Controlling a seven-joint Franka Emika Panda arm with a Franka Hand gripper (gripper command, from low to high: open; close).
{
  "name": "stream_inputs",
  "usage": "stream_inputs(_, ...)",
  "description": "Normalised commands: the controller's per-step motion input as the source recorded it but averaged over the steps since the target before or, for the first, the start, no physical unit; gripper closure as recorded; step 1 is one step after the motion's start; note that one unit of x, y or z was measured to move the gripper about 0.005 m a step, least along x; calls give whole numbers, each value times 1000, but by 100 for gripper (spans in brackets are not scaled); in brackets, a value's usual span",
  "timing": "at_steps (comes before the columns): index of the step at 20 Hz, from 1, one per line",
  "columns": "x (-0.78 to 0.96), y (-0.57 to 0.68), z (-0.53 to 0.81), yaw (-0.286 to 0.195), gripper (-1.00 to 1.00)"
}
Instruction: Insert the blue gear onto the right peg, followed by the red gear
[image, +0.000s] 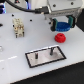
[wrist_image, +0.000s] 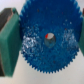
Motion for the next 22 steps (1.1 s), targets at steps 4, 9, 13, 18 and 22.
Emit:
stream_inputs(4,827,-245,197,0,100)
stream_inputs(9,775,-192,32,0,100)
stream_inputs(13,685,-172,21,0,100)
stream_inputs(18,416,-162,-35,0,100)
stream_inputs(22,111,-131,-139,0,100)
